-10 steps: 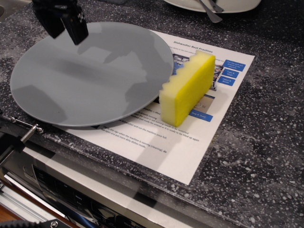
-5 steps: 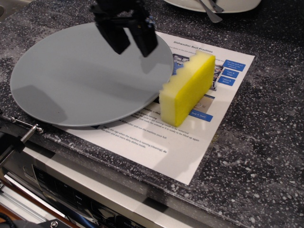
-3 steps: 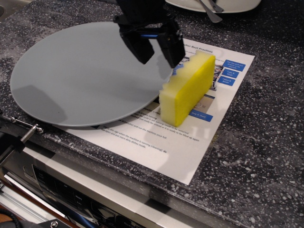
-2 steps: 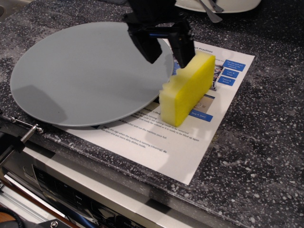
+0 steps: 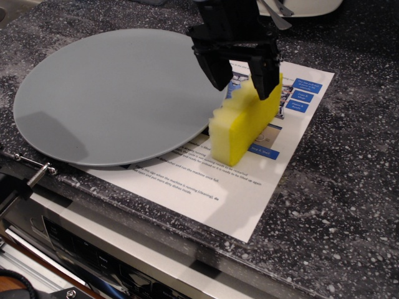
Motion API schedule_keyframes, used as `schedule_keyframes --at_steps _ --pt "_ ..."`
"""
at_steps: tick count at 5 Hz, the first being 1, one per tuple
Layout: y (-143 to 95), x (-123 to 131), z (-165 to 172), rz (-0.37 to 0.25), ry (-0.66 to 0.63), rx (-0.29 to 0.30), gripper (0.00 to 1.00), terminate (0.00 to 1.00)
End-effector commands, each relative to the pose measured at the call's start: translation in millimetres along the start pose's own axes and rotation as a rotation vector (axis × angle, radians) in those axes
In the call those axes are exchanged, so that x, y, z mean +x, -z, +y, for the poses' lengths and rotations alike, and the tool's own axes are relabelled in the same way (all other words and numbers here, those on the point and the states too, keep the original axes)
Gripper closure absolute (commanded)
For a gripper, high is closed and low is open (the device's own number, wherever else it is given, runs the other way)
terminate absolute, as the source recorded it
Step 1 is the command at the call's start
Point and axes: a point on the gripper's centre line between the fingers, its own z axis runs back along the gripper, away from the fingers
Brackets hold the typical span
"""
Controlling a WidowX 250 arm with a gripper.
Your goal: Pick up sponge and wipe plate
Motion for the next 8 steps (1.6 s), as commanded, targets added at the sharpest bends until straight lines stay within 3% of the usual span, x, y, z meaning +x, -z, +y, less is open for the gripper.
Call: schedule_keyframes --at_steps 1,2,3,4,5,6,7,8 --pt "6.3 -8.9 -0.3 -0.009 0.012 0.049 0.00 0.00" --pt "13.9 -14.5 2.2 0.007 0.016 0.071 0.00 0.00" --pt "17.0 -14.9 1.3 0.013 0.016 0.078 1.00 0.00" --pt "10.4 -16.9 -2.3 -0.005 0.033 0.070 1.00 0.00" --pt "-8.6 -16.8 -5.9 -0.048 0.045 0.049 1.00 0.00" --pt "-37.1 -9.1 1.5 -0.051 0.029 0.009 1.00 0.00" --pt "-51.3 -4.1 21.2 -0.043 0.026 0.011 1.00 0.00" --pt "-50.2 -5.9 48.1 -0.029 0.027 0.028 1.00 0.00"
